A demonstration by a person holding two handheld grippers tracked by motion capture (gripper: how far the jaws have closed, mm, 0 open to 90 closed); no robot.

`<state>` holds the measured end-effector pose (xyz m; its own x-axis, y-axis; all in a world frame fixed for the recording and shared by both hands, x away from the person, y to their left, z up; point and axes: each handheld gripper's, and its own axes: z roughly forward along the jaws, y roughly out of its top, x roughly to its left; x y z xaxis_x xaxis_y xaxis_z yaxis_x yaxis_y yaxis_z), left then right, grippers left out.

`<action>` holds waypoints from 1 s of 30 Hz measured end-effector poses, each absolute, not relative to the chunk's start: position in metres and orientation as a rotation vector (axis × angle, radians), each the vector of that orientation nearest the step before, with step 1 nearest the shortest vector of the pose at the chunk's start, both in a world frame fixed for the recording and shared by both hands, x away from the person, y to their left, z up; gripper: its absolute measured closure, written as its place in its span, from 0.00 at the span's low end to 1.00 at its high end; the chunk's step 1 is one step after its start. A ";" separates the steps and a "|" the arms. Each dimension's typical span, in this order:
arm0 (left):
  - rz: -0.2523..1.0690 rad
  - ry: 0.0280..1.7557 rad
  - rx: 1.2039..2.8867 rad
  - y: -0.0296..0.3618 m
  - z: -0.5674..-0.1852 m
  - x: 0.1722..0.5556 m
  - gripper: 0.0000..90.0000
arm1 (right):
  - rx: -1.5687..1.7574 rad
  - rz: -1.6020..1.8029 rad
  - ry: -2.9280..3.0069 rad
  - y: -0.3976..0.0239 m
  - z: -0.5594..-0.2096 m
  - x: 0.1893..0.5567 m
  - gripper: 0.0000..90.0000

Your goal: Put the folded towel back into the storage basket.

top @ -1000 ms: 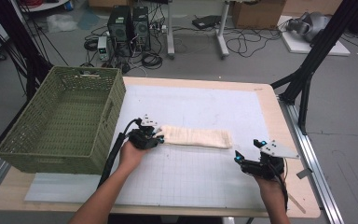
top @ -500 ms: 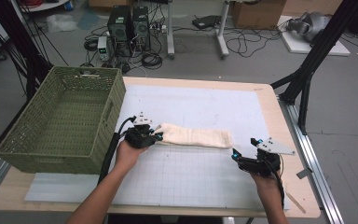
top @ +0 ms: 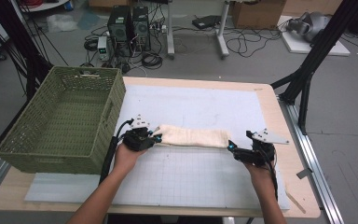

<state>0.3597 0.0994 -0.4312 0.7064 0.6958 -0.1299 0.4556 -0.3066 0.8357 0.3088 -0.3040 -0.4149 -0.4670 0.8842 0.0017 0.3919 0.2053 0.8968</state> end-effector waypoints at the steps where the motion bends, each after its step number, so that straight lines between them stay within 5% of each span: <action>1: 0.316 0.888 1.956 0.099 -0.431 0.360 0.87 | 1.193 1.210 1.959 -0.303 -0.417 0.312 0.18; 21: 0.320 0.882 1.950 0.100 -0.430 0.359 0.87 | 1.282 1.083 2.108 -0.284 -0.441 0.346 0.22; 30: 0.319 0.880 1.952 0.100 -0.431 0.358 0.87 | 1.351 1.089 2.195 -0.282 -0.450 0.350 0.50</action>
<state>0.3578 0.1002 -0.4315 0.7086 0.6936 -0.1296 0.4492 -0.3017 0.8410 0.3500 -0.2816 -0.4495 -0.4888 0.8666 0.1004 0.6044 0.2534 0.7553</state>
